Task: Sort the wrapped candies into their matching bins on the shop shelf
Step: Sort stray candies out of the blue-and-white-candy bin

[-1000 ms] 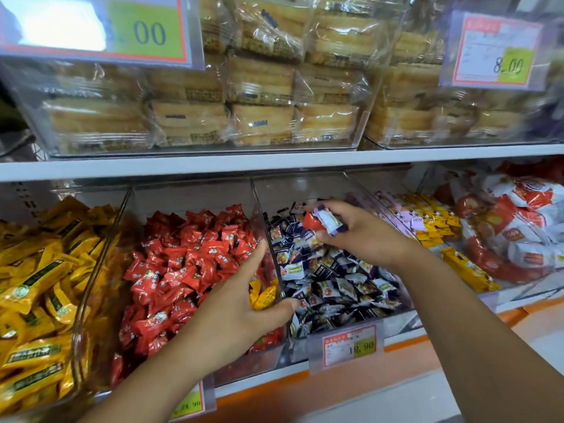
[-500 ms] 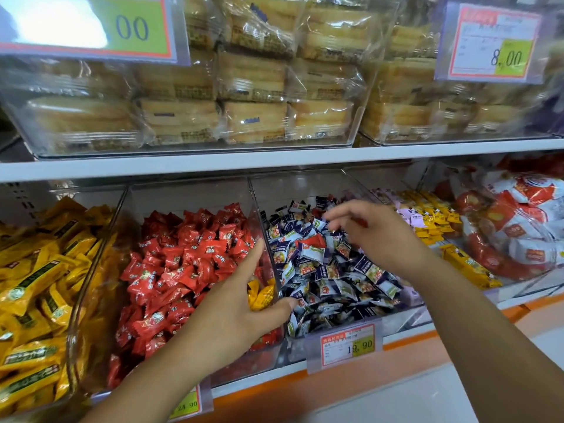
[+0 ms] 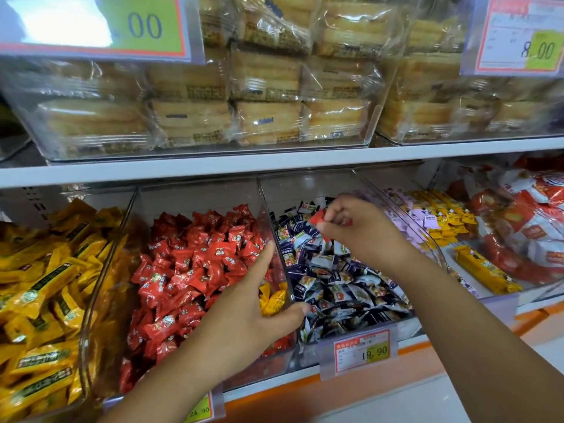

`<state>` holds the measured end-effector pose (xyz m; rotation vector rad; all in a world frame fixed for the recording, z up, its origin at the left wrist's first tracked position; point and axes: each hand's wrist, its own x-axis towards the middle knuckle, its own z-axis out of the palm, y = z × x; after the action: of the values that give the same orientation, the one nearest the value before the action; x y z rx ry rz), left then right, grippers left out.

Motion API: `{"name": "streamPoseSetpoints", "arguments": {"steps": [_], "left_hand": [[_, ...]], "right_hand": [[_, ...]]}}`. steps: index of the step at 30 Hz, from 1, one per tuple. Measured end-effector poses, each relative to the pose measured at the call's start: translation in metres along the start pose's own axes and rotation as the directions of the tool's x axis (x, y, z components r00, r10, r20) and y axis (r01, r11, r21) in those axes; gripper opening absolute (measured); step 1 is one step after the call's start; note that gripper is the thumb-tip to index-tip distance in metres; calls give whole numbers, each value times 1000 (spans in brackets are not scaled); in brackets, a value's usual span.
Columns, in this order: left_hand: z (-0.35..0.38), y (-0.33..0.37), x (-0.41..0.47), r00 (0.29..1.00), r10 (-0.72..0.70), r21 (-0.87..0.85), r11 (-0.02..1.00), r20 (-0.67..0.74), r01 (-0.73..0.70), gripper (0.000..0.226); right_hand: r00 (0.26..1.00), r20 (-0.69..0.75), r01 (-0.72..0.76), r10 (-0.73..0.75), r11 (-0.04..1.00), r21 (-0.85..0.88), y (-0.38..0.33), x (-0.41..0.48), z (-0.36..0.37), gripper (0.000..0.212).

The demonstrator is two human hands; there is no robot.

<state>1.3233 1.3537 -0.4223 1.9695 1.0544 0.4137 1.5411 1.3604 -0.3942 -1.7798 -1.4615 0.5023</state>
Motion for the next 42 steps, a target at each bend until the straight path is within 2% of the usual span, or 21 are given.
{"name": "streamPoseSetpoints", "arguments": {"steps": [2,5,8,11,15,17,19,21,23,25,27,29,31,32,37,39,42], "left_hand": [[0,-1,0,1000,8,-20,1000,3,-7,98],[1,-3,2,1000,22,-27,999,-14,-22,99],[3,-7,4,999,36,-26,999,-11,-36,97],[3,-10,6,999,39,-35,999,-30,-40,97],[2,-10,6,998,39,1,999,-39,-39,97],[1,-8,5,999,31,12,999,-24,-30,97],[0,-5,2,1000,15,15,1000,-12,-15,97],[-1,-5,1,1000,0,20,1000,-1,0,99],[-2,-4,1,1000,-11,13,1000,14,10,101],[-2,-1,-1,999,-24,12,1000,35,24,103],[-3,3,-1,998,-41,22,999,48,40,104],[-4,4,-1,997,-52,40,998,56,49,104],[-2,2,0,997,-45,39,998,57,42,103],[-2,0,0,998,-39,27,999,56,37,102],[1,-6,6,1000,-7,-33,999,14,7,100],[2,-7,7,1000,-1,-43,999,8,1,101],[3,-8,8,1000,2,-29,1000,-2,-2,101]], "right_hand": [[1000,15,17,-20,988,153,-17,6,9,14],[998,36,44,-56,961,272,-39,16,33,15],[988,91,100,-127,962,252,-53,20,51,12],[961,204,130,-188,955,268,-55,20,55,25],[960,205,118,-191,939,323,-45,18,46,26],[980,120,136,-161,973,187,-31,20,34,24],[994,39,104,-98,977,-185,-7,25,19,31],[992,83,-31,91,835,-550,16,24,10,53],[952,201,-33,231,728,-685,32,18,14,66],[928,305,51,214,739,-672,37,12,23,69],[937,323,46,129,875,-483,31,16,22,61],[979,201,51,23,934,-353,32,26,16,41],[993,51,122,-110,881,-458,43,43,13,30],[993,18,108,-114,854,-509,51,51,14,32],[984,91,-96,154,885,-455,67,79,18,64],[976,114,-112,187,875,-471,67,88,17,70],[965,177,-52,193,803,-594,63,91,21,67]]}}
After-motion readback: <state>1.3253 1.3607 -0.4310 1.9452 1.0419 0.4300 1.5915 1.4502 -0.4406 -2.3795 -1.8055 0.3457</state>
